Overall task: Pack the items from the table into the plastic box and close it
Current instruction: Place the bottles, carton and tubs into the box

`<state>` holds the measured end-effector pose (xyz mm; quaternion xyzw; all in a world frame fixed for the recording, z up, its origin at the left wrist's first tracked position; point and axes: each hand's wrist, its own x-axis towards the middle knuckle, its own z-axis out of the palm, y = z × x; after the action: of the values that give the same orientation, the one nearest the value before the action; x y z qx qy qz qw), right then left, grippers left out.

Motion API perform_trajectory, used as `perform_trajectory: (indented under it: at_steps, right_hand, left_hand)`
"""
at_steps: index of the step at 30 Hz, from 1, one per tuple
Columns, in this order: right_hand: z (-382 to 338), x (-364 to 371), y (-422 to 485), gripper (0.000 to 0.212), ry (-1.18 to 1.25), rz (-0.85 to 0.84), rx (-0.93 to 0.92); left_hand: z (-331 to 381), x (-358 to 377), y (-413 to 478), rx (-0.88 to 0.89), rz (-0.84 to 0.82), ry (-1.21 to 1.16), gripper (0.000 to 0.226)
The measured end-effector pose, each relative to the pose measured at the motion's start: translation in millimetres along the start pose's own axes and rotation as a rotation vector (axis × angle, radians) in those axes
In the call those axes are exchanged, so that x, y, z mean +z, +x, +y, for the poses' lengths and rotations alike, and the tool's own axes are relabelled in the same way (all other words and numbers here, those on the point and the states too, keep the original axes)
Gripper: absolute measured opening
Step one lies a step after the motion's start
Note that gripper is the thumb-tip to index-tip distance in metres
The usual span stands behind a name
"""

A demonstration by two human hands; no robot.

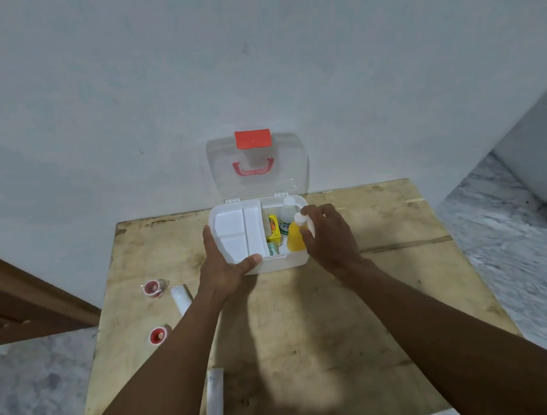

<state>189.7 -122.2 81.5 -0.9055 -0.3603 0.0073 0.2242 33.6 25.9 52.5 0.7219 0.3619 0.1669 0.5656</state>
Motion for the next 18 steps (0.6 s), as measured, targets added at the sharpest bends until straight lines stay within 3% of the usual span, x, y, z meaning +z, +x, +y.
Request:
perform_trajectory:
  at_steps: [6, 14, 18]
  right_hand:
    - [24, -20, -31, 0.029, -0.112, -0.060, 0.103]
    - [71, -28, -72, 0.038, -0.262, -0.408, 0.239]
    - [84, -23, -75, 0.041, -0.306, -0.452, 0.221]
  left_hand:
    - [-5, 2, 4, -0.025, 0.008, 0.029, 0.105]
    - [-13, -1, 7, -0.067, -0.022, 0.002, 0.119]
    - [-11, -1, 7, -0.057, -0.025, 0.002, 0.114]
